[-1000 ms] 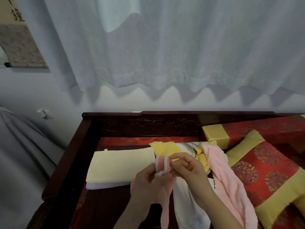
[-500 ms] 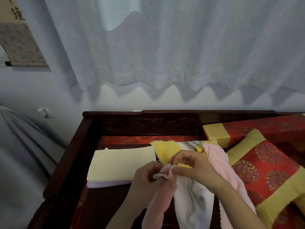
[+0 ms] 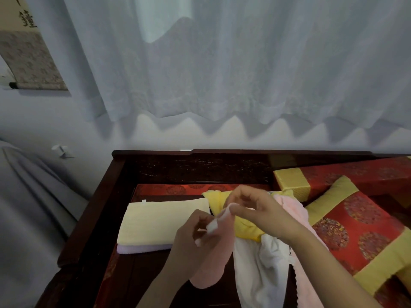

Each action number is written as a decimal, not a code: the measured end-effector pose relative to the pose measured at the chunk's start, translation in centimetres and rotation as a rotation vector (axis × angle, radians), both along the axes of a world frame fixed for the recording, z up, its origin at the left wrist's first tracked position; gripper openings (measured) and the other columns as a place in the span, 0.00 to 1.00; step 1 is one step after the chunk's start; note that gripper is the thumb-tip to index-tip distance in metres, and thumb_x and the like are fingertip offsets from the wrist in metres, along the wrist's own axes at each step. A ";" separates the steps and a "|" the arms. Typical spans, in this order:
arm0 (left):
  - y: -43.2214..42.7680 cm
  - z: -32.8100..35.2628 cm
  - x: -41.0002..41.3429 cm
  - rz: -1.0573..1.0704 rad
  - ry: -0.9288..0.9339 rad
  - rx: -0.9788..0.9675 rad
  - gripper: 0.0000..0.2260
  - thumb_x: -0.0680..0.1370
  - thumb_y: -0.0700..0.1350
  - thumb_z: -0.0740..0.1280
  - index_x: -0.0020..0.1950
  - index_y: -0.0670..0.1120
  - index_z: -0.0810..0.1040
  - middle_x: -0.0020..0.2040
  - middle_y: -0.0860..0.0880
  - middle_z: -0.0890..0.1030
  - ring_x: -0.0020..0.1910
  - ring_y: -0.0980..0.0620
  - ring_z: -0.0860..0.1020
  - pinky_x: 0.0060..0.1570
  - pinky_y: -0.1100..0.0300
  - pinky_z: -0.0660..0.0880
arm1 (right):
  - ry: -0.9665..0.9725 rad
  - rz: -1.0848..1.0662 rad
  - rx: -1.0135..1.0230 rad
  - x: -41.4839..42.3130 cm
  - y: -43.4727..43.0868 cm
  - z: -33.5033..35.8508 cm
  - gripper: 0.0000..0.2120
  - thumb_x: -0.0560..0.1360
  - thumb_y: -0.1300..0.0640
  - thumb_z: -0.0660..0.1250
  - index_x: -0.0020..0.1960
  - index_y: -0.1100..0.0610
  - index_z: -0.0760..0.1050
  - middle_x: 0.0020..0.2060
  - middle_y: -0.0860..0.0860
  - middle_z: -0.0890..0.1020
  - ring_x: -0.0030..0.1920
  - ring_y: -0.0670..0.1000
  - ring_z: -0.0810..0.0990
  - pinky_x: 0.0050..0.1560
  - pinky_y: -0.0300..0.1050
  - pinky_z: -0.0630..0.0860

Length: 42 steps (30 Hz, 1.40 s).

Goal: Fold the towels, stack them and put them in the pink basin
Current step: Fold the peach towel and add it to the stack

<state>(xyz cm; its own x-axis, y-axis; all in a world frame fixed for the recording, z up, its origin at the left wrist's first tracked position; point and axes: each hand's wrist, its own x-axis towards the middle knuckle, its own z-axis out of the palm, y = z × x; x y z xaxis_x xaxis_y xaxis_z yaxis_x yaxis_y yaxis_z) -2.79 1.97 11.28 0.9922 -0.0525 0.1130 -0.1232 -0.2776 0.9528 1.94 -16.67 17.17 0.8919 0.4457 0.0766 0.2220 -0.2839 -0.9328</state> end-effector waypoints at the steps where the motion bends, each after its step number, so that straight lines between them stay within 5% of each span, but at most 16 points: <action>1: 0.1 -0.4 0.1 -0.016 0.007 0.049 0.09 0.68 0.51 0.69 0.44 0.50 0.74 0.41 0.51 0.79 0.39 0.59 0.77 0.37 0.69 0.71 | -0.011 0.007 0.037 0.3 0.1 0.6 0.02 0.75 0.61 0.68 0.46 0.59 0.76 0.41 0.59 0.81 0.45 0.60 0.80 0.51 0.58 0.76; 4: 0.6 -1.4 0.5 -0.064 0.064 0.094 0.17 0.65 0.55 0.70 0.44 0.44 0.74 0.38 0.50 0.76 0.37 0.59 0.71 0.38 0.68 0.68 | -0.100 0.006 0.073 1.1 0.1 2.7 0.02 0.73 0.64 0.68 0.44 0.61 0.75 0.35 0.59 0.80 0.37 0.55 0.77 0.42 0.51 0.74; 6: 1.2 -2.1 0.9 -0.141 0.098 0.100 0.19 0.64 0.57 0.72 0.46 0.44 0.79 0.43 0.50 0.80 0.42 0.57 0.76 0.44 0.60 0.74 | -0.146 -0.027 0.128 1.7 -0.3 4.4 0.04 0.72 0.67 0.69 0.43 0.60 0.76 0.34 0.56 0.80 0.36 0.52 0.78 0.41 0.45 0.75; 9: 2.1 -3.0 1.0 -0.280 0.145 0.196 0.16 0.67 0.58 0.73 0.48 0.49 0.83 0.49 0.53 0.81 0.50 0.57 0.78 0.52 0.54 0.77 | -0.184 -0.138 0.213 2.9 -1.5 6.9 0.08 0.72 0.70 0.69 0.42 0.57 0.77 0.35 0.55 0.81 0.38 0.52 0.79 0.42 0.42 0.77; 13: 2.1 -2.8 0.5 -0.412 0.149 0.242 0.04 0.73 0.52 0.71 0.41 0.53 0.83 0.45 0.55 0.82 0.45 0.57 0.80 0.49 0.58 0.77 | -0.249 -0.236 0.213 4.5 -3.2 9.3 0.08 0.71 0.71 0.69 0.42 0.59 0.77 0.40 0.59 0.82 0.43 0.55 0.81 0.48 0.46 0.78; 17: 5.0 -0.5 1.6 -0.222 0.079 0.053 0.15 0.75 0.37 0.69 0.32 0.55 0.80 0.33 0.58 0.78 0.35 0.61 0.74 0.39 0.67 0.70 | -0.244 -0.345 0.103 6.0 -5.8 9.7 0.08 0.69 0.68 0.72 0.46 0.61 0.78 0.40 0.61 0.81 0.44 0.58 0.79 0.49 0.51 0.77; 21: 9.5 4.2 4.3 0.016 -0.038 -0.115 0.07 0.73 0.44 0.63 0.35 0.49 0.74 0.29 0.55 0.71 0.31 0.60 0.68 0.31 0.66 0.66 | -0.091 -0.359 -0.069 7.6 -9.4 9.1 0.20 0.59 0.56 0.78 0.50 0.52 0.81 0.40 0.48 0.86 0.45 0.49 0.83 0.53 0.42 0.79; 24: 11.3 7.9 7.0 -0.004 -0.141 -0.021 0.08 0.75 0.42 0.67 0.37 0.47 0.74 0.28 0.56 0.74 0.30 0.62 0.69 0.30 0.70 0.67 | 0.055 -0.279 -0.276 8.4 -9.9 8.1 0.17 0.66 0.66 0.76 0.52 0.54 0.82 0.42 0.50 0.87 0.48 0.50 0.84 0.55 0.41 0.79; 26: 12.3 10.3 8.7 -0.036 -0.162 0.053 0.06 0.74 0.37 0.70 0.38 0.44 0.76 0.30 0.58 0.79 0.31 0.65 0.74 0.34 0.74 0.71 | 0.134 -0.239 -0.340 8.6 -9.3 7.6 0.15 0.66 0.67 0.75 0.52 0.58 0.83 0.42 0.54 0.87 0.46 0.50 0.85 0.47 0.37 0.80; 29: 14.4 13.7 10.7 -0.096 -0.179 0.252 0.10 0.69 0.33 0.74 0.36 0.48 0.81 0.35 0.59 0.83 0.36 0.65 0.79 0.42 0.75 0.74 | 0.196 -0.241 -0.303 8.9 -8.3 7.4 0.07 0.67 0.69 0.74 0.44 0.62 0.83 0.36 0.54 0.85 0.40 0.51 0.83 0.37 0.32 0.77; 33: 15.9 16.4 12.4 -0.145 -0.259 0.655 0.14 0.70 0.32 0.73 0.37 0.53 0.79 0.42 0.55 0.83 0.42 0.65 0.80 0.43 0.74 0.75 | 0.146 -0.290 -0.220 9.7 -7.3 7.8 0.04 0.70 0.68 0.71 0.41 0.62 0.78 0.38 0.58 0.79 0.43 0.54 0.78 0.37 0.33 0.78; 38: 16.1 15.4 13.6 -0.040 -0.299 0.978 0.12 0.71 0.35 0.73 0.52 0.41 0.79 0.50 0.46 0.80 0.43 0.48 0.81 0.42 0.63 0.75 | 0.031 -0.366 -0.056 10.0 -5.7 8.0 0.06 0.74 0.64 0.69 0.41 0.57 0.73 0.41 0.59 0.74 0.42 0.54 0.75 0.47 0.42 0.78; 40: 16.6 14.4 13.9 -0.028 -0.218 0.978 0.04 0.72 0.39 0.72 0.46 0.42 0.81 0.45 0.46 0.82 0.42 0.46 0.81 0.45 0.59 0.73 | 0.026 -0.416 -0.020 10.1 -5.2 7.5 0.08 0.73 0.66 0.69 0.42 0.55 0.75 0.38 0.59 0.77 0.38 0.52 0.77 0.40 0.41 0.78; 42: 16.4 13.7 13.6 -0.042 -0.085 0.676 0.04 0.74 0.43 0.71 0.40 0.49 0.79 0.37 0.51 0.81 0.38 0.50 0.79 0.44 0.55 0.73 | -0.004 -0.519 -0.025 10.3 -4.6 7.0 0.10 0.72 0.67 0.68 0.45 0.51 0.79 0.38 0.57 0.79 0.38 0.50 0.78 0.41 0.43 0.77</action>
